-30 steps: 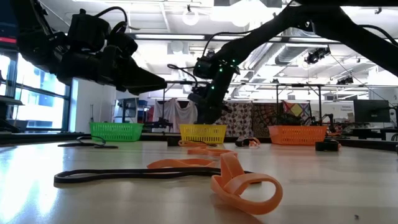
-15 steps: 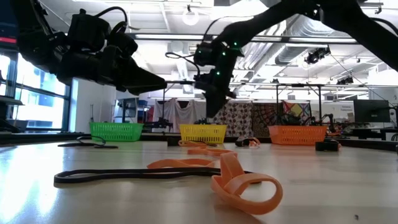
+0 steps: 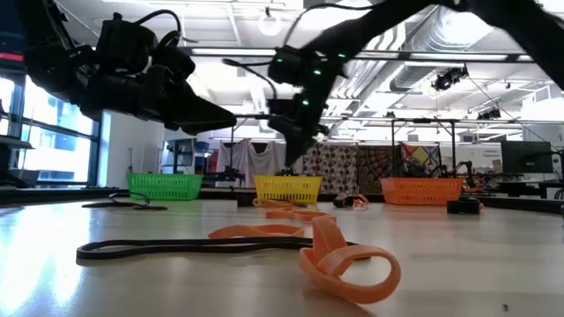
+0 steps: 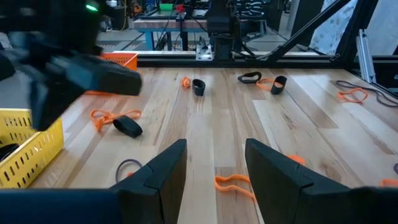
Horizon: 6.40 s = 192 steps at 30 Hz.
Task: Sort rubber bands into baskets
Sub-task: Put the orange rubber band into the orange bin
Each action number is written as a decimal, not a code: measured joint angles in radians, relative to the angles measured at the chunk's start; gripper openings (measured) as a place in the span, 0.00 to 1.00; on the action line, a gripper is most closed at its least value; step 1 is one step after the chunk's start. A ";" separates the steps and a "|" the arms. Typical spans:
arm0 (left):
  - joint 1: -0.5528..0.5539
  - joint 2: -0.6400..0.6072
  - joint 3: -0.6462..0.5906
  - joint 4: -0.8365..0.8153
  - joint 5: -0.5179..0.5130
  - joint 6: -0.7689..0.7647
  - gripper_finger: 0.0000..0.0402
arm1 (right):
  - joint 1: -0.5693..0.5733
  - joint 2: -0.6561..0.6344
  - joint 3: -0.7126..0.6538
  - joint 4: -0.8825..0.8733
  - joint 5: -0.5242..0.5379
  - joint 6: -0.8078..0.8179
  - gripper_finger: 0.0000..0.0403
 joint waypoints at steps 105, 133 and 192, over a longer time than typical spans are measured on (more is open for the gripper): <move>0.001 0.000 0.000 -0.001 -0.018 0.009 0.39 | 0.873 -0.402 -0.320 -0.533 -0.149 0.534 0.00; 0.001 0.000 0.000 -0.001 -0.019 0.026 0.39 | -0.352 -0.648 -0.628 -0.206 -0.012 0.218 0.00; 0.000 0.000 0.000 -0.005 -0.018 0.026 0.39 | -0.585 -0.465 -0.790 0.188 0.085 0.340 0.01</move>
